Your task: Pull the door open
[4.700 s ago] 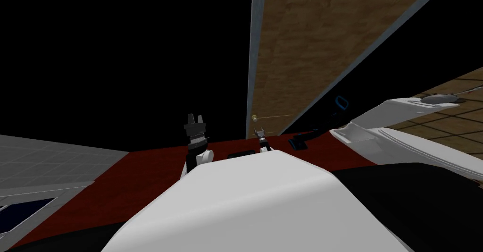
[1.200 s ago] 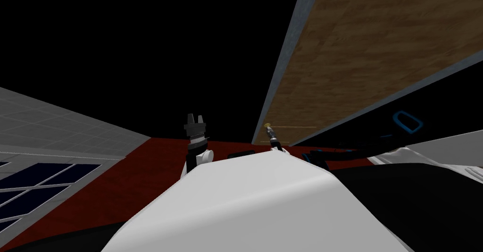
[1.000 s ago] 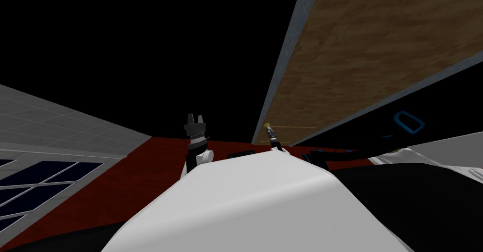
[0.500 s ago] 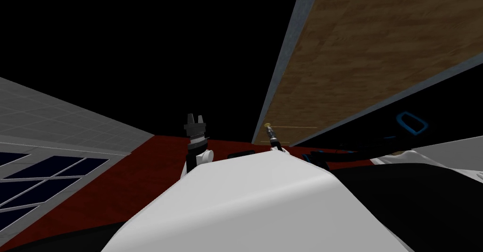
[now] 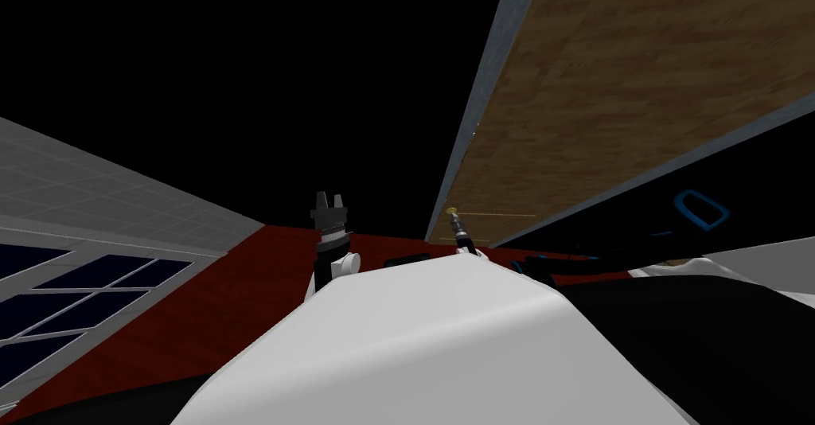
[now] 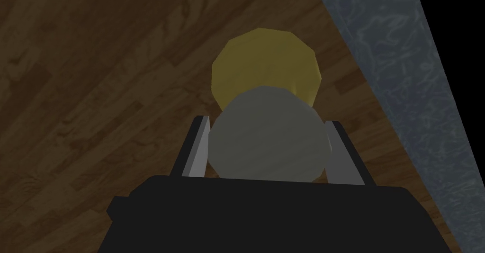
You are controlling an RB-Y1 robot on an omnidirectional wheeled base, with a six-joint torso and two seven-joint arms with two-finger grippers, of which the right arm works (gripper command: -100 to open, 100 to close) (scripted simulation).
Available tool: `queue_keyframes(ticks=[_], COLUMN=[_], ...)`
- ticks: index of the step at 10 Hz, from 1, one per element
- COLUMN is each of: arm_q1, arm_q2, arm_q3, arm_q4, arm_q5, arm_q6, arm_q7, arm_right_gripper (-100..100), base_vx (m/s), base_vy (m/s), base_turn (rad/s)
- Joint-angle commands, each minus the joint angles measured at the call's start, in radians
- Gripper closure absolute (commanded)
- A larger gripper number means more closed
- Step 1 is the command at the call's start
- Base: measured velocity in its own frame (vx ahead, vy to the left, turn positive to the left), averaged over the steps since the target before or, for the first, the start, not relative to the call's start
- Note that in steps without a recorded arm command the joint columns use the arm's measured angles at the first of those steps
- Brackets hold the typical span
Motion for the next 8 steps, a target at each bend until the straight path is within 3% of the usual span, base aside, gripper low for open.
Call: queue_keyframes(ticks=[1, 8], arm_q1=[-0.002, -0.013], arm_q2=[0.004, 0.007], arm_q3=[-0.001, -0.010], arm_q4=[0.003, 0.015], arm_q5=[-0.001, -0.004], arm_q6=[0.001, 0.001], arm_q7=[-0.050, -0.223], arm_right_gripper=[100, 100], base_vx=[-0.048, -0.031], base_vy=[-0.020, -0.010], base_turn=[0.066, 0.035])
